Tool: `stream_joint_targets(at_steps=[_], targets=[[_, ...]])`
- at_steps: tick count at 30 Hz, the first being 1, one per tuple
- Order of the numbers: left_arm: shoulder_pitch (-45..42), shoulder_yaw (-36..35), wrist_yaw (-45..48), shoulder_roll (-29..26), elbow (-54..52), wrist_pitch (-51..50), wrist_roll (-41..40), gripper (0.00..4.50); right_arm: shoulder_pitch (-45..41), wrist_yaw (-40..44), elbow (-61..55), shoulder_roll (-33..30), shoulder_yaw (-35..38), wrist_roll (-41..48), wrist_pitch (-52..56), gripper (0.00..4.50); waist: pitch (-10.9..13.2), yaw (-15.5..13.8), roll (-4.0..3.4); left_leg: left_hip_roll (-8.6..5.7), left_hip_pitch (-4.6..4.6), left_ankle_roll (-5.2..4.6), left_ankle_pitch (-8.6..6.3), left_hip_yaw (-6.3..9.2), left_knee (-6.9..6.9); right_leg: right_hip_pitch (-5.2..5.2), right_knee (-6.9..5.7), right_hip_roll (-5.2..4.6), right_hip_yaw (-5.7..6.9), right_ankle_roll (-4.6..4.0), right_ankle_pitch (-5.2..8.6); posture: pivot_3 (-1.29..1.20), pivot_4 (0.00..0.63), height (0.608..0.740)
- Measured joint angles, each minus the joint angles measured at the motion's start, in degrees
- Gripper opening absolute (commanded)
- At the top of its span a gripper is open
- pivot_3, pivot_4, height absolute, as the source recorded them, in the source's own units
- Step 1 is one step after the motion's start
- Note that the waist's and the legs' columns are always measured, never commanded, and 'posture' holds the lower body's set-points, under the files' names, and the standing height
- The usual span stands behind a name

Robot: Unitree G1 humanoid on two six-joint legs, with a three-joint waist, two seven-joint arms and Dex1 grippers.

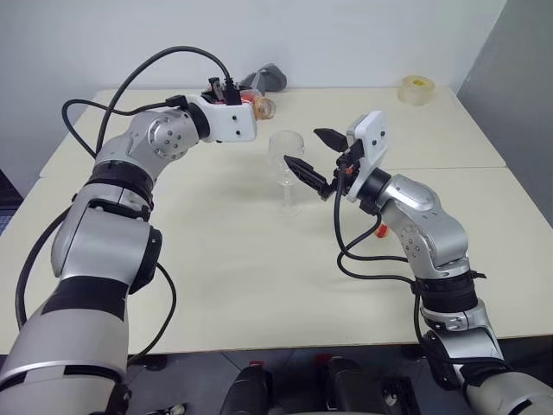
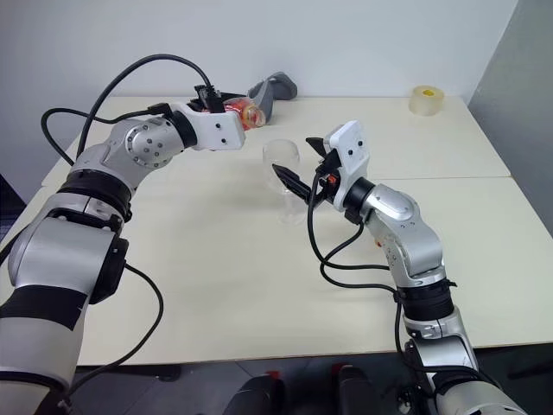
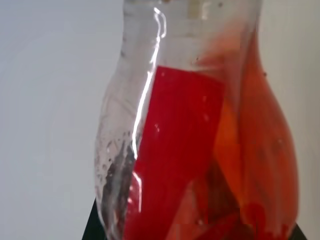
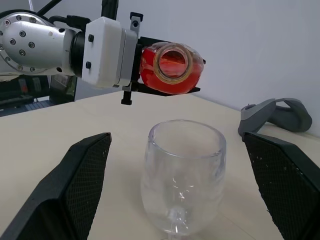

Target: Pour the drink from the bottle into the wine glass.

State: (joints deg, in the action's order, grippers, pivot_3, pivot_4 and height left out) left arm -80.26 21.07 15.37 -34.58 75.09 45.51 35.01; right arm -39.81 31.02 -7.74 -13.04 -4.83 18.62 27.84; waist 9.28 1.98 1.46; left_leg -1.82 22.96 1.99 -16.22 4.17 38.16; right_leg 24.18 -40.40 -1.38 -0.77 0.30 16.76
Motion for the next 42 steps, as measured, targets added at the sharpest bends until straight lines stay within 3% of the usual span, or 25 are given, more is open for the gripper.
stream_joint_targets(at_steps=[42], targets=[[-5.4,8.2,-8.7,-1.8,1.9,0.6,9.2,1.38,-1.0,0.2,1.3,0.1,0.1,-1.6,-2.6,4.5,0.0,0.0,0.0,-0.06,-0.01,0.0,0.0,-0.05,0.04,0.11,-0.22,-0.04,0.01,0.0,0.0,0.0,0.15,0.74]])
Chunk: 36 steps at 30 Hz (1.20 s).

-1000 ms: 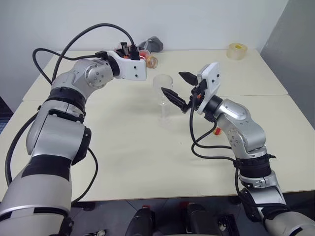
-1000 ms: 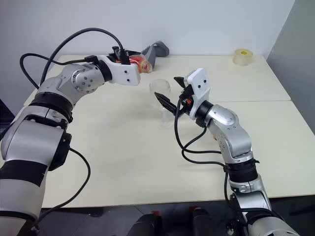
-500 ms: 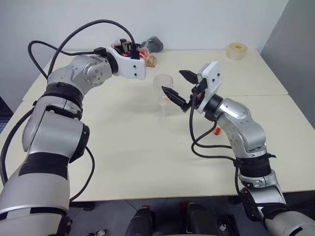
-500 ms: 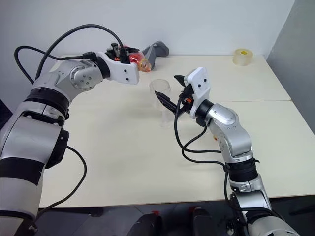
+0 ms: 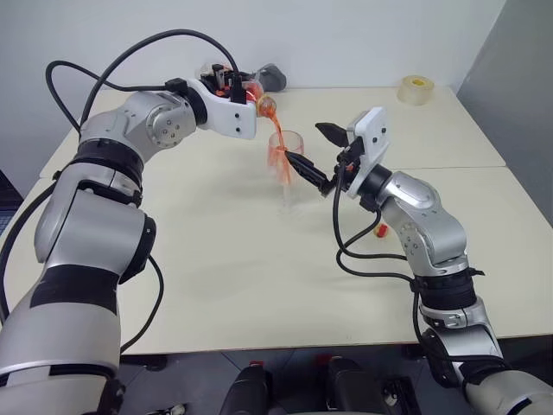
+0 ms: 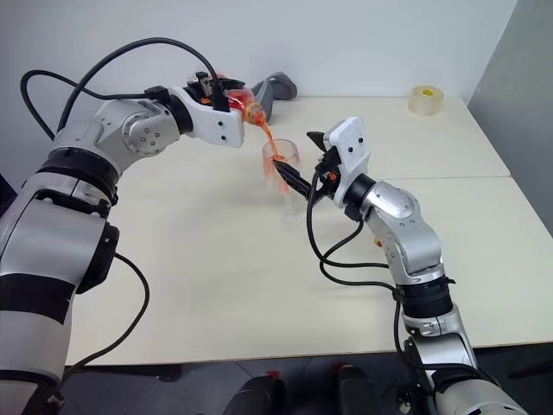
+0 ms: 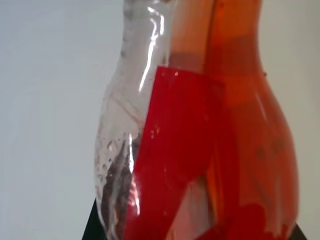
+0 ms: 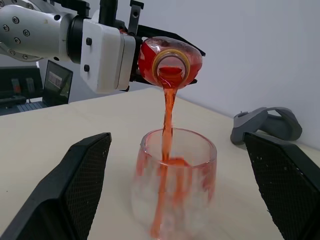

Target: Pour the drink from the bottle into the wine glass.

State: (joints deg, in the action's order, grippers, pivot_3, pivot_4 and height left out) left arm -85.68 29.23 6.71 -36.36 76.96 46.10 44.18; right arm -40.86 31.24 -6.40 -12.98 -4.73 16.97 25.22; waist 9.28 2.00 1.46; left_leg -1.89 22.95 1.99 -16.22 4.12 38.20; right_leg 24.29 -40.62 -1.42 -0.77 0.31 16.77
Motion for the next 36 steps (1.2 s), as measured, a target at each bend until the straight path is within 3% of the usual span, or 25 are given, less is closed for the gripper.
stream_joint_targets(at_steps=[36], targets=[[-2.1,4.2,-5.0,-1.1,0.2,-0.5,5.4,1.38,-0.5,0.1,1.7,-0.2,0.0,0.0,-2.2,4.5,0.0,0.0,0.0,-0.06,0.0,0.0,0.0,-0.01,0.03,0.05,-0.11,-0.06,-0.01,0.01,0.01,0.0,0.15,0.74]])
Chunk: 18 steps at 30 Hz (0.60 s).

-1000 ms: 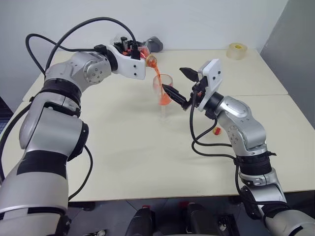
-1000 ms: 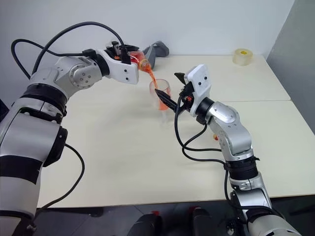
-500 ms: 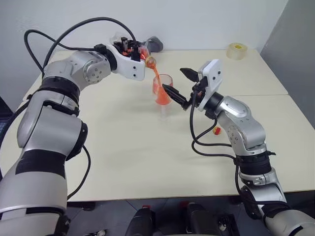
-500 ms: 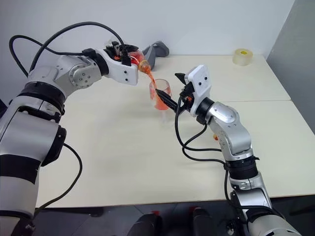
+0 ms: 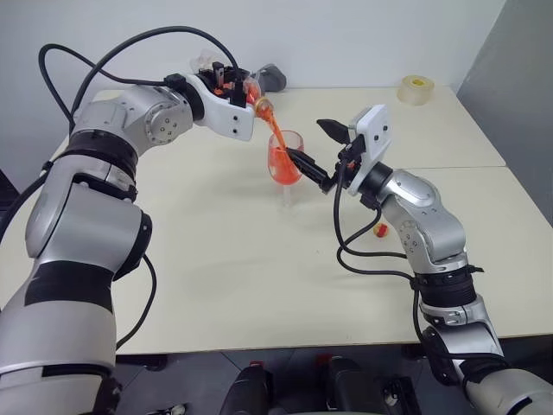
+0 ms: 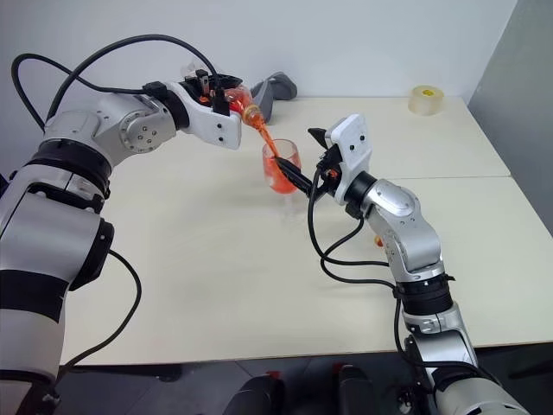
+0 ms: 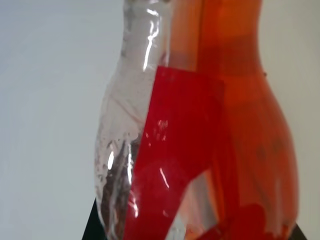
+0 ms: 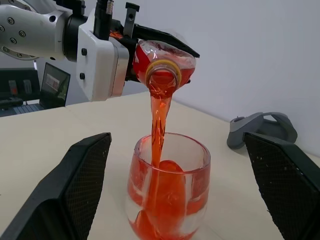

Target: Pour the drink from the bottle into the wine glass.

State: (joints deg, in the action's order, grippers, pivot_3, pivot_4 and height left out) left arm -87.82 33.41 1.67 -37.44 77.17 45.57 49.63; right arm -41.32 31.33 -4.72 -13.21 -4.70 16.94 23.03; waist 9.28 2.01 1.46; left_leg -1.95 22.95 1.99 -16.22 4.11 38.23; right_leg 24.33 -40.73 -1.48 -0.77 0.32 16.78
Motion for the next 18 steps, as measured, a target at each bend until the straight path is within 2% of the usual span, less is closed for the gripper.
stream_joint_targets(at_steps=[7,12,18], targets=[[0.0,-0.2,0.2,0.0,0.0,-0.1,-0.2,1.38,0.0,0.1,0.0,0.0,0.0,0.0,0.0,4.5,0.0,0.0,0.0,-0.01,0.0,0.0,0.0,0.0,0.0,0.0,0.0,-0.01,0.01,0.0,0.0,0.0,0.15,0.74],[0.1,-3.6,3.9,0.2,0.3,0.0,-4.7,1.38,0.0,0.2,0.0,-0.1,0.0,0.0,0.0,4.5,0.0,0.0,0.0,-0.01,0.01,0.0,0.0,0.0,0.01,0.01,-0.01,-0.01,0.01,0.0,0.0,0.0,0.15,0.74],[2.4,-11.4,13.9,2.8,0.3,-1.3,-14.3,1.38,0.0,0.2,0.0,-0.3,0.0,0.0,0.0,4.5,0.0,0.3,0.0,-0.02,0.02,0.0,0.0,0.0,0.13,0.01,-0.04,-0.03,0.02,0.0,0.0,0.0,0.15,0.74]])
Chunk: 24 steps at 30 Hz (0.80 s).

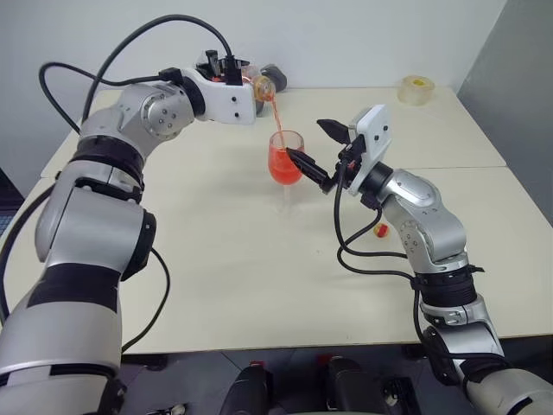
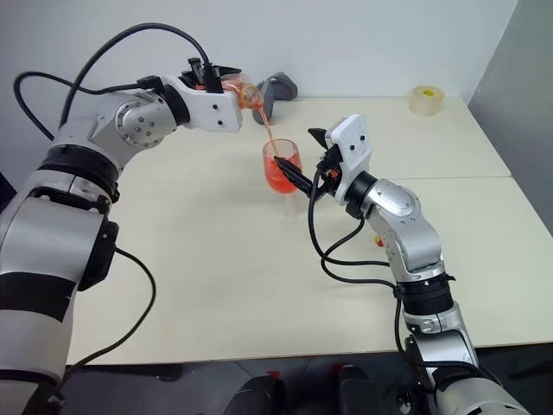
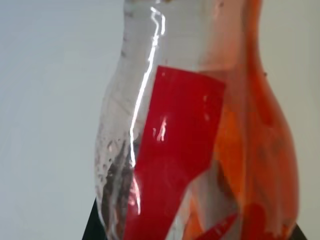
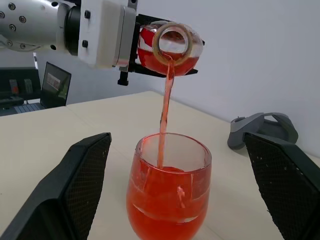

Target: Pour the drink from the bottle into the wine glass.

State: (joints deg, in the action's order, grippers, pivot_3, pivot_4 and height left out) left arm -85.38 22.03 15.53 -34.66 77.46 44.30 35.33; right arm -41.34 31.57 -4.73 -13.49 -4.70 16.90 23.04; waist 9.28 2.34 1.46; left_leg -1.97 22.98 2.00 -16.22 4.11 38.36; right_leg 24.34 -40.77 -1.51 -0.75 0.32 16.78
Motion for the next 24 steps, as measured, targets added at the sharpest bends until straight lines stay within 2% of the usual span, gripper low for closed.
stream_joint_targets(at_steps=[7,13,18,21,24], targets=[[0.7,-9.3,10.4,1.9,-0.1,-4.0,-10.9,1.38,0.0,0.0,-0.1,-0.2,0.0,0.0,0.0,4.5,0.0,0.3,0.0,0.01,0.06,0.0,0.0,0.02,0.3,-0.01,-0.09,0.0,0.0,0.01,0.01,0.0,0.15,0.74],[3.1,-21.4,17.4,4.4,-0.4,-15.5,-24.0,1.38,0.3,0.8,-2.0,-0.9,-0.4,0.0,0.4,4.5,0.0,0.7,0.0,0.01,0.1,-0.01,-0.01,0.09,0.44,-0.04,-0.14,0.02,0.0,0.03,0.02,0.0,0.15,0.74],[10.3,-29.8,16.3,4.3,-2.8,-23.9,-32.6,1.38,6.3,3.8,-10.5,-4.6,-2.4,1.0,2.8,4.5,0.0,1.0,-0.01,0.04,0.06,-0.01,-0.01,0.17,0.48,-0.1,-0.17,0.02,-0.06,0.06,0.04,0.0,0.15,0.74],[16.1,-31.8,13.6,4.1,-3.4,-26.3,-34.5,1.38,10.5,5.8,-15.5,-7.2,-3.8,2.3,4.6,4.5,0.0,1.0,0.0,0.05,0.09,-0.01,-0.01,0.2,0.49,-0.08,-0.17,0.02,-0.05,0.05,0.04,0.0,0.15,0.74],[18.4,-32.9,12.2,4.2,-4.3,-28.0,-35.7,1.38,11.8,6.2,-17.3,-8.0,-4.1,2.4,5.3,4.5,0.0,0.9,0.05,0.03,0.17,-0.01,-0.01,0.24,0.49,-0.07,-0.13,0.02,0.01,0.05,0.04,0.0,0.15,0.74]])
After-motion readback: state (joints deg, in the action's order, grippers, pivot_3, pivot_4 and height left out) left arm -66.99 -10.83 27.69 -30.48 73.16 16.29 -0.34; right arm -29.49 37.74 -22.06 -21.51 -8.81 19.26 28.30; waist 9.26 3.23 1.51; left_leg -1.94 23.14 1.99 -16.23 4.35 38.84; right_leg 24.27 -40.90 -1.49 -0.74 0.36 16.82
